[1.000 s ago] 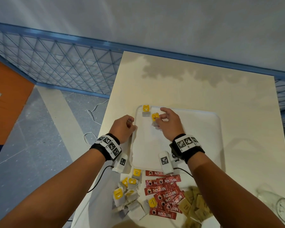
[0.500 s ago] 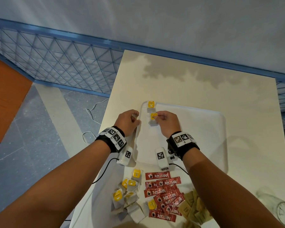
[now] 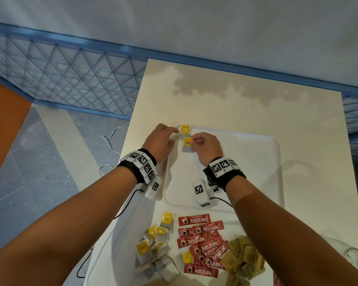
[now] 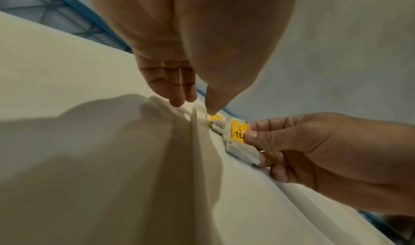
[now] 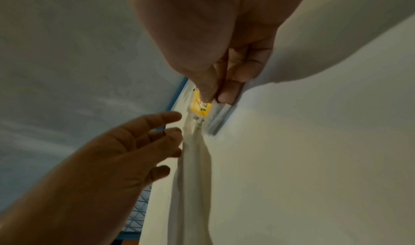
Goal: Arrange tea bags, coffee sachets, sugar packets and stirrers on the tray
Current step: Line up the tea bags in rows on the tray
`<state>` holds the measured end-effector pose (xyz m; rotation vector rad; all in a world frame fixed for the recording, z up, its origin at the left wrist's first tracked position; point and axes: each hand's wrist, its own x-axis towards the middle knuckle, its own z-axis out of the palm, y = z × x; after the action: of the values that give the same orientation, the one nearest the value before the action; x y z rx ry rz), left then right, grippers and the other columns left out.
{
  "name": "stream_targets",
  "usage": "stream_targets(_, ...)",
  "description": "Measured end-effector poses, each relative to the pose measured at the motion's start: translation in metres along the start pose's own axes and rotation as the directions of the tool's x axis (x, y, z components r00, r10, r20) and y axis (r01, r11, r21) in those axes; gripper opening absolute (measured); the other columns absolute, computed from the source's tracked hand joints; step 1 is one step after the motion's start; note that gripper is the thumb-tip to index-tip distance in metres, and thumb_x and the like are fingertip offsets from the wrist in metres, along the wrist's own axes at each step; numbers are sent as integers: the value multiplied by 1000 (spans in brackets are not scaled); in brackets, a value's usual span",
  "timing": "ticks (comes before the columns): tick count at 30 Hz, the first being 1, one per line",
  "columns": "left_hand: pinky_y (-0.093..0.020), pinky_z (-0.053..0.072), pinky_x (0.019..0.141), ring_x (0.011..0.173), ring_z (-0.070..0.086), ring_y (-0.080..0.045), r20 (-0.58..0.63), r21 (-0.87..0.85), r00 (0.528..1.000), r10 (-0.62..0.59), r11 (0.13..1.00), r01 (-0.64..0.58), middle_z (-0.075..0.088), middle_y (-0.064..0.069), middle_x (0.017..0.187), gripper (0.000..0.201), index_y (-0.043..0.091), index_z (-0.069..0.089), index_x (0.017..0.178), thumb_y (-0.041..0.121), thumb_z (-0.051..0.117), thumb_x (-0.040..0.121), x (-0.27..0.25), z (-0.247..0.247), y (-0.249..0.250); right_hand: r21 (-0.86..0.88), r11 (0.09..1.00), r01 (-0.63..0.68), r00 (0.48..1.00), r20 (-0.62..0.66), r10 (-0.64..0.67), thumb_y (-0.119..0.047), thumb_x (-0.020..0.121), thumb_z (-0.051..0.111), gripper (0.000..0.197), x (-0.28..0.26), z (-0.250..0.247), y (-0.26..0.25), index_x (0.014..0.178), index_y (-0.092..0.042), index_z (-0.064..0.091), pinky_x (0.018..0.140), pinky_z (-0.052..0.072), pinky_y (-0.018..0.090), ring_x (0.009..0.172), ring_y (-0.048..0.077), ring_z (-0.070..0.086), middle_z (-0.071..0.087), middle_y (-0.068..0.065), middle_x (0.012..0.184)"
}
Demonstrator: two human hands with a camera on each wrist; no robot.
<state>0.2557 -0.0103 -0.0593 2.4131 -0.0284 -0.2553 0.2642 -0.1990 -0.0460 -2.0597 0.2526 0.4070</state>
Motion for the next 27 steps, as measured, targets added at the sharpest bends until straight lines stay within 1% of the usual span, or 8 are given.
stream_targets(4, -31, 46, 93, 112, 56, -28, 47, 77, 992, 116, 990, -120, 47, -11, 133, 32, 23, 68, 127, 19, 63, 96, 14, 9, 2, -25, 1000, 3, 1000, -25, -4, -12, 91, 70, 16, 0, 2, 3, 84, -26, 65, 79, 60, 39, 70, 19, 69, 71, -1, 73)
stream_targets(8, -36, 45, 98, 120, 52, -30, 92, 98, 993, 77, 991, -86, 44, -10, 137, 27, 24, 72, 121, 26, 64, 95, 25, 10, -3, -34, 999, 3, 1000, -30, -4, -12, 90, 71, 11, 3, 1, 4, 86, -21, 66, 75, 59, 35, 65, 15, 66, 70, -1, 72)
stream_targets(12, -41, 44, 102, 124, 50, -33, 93, 128, 991, 92, 986, -103, 43, -15, 140, 23, 22, 77, 115, 17, 64, 96, 28, 4, -6, -81, 997, 5, 1000, -16, -7, -15, 89, 72, 9, 5, 5, 0, 87, -22, 67, 70, 48, 23, 73, 14, 65, 69, -3, 75)
stream_targets(15, -44, 43, 105, 129, 45, -33, 128, 155, 988, 92, 982, -112, 40, -14, 144, 27, 26, 76, 116, 16, 60, 97, 28, -1, -3, -118, 993, 25, 1000, -5, -26, -15, 91, 68, 11, 4, 8, -2, 99, -22, 69, 73, 47, 25, 78, 13, 63, 67, -7, 76)
stream_targets(18, -44, 42, 107, 132, 42, -30, 138, 155, 989, 57, 985, -78, 37, -11, 147, 30, 30, 75, 117, 16, 55, 98, 28, -5, -2, -174, 983, 49, 999, 8, -49, -16, 94, 64, 26, 4, 11, -2, 119, -20, 71, 79, 46, 24, 87, 16, 64, 70, -3, 86)
stream_targets(21, -41, 42, 106, 130, 45, -31, 115, 124, 992, 46, 990, -61, 41, -14, 144, 29, 28, 74, 118, 16, 57, 99, 27, -6, -5, -220, 973, 72, 997, 21, -69, -20, 93, 66, 25, 7, 14, -2, 116, -19, 76, 81, 47, 23, 94, 17, 67, 76, 1, 98)
stream_targets(24, -40, 42, 105, 127, 48, -33, 102, 120, 994, 50, 991, -62, 45, -17, 140, 28, 25, 73, 120, 17, 59, 98, 25, -9, -7, -260, 961, 99, 995, 37, -92, -22, 95, 65, 21, 8, 15, -5, 110, -16, 78, 83, 52, 29, 86, 18, 63, 74, 0, 90)
stream_targets(27, -41, 42, 106, 129, 47, -30, 116, 140, 993, 34, 989, -50, 44, -14, 141, 30, 23, 70, 126, 23, 58, 98, 23, -11, -9, -278, 954, 110, 994, 43, -102, -21, 96, 64, 21, 6, 16, -8, 112, -17, 77, 80, 50, 29, 89, 20, 63, 75, 3, 94)
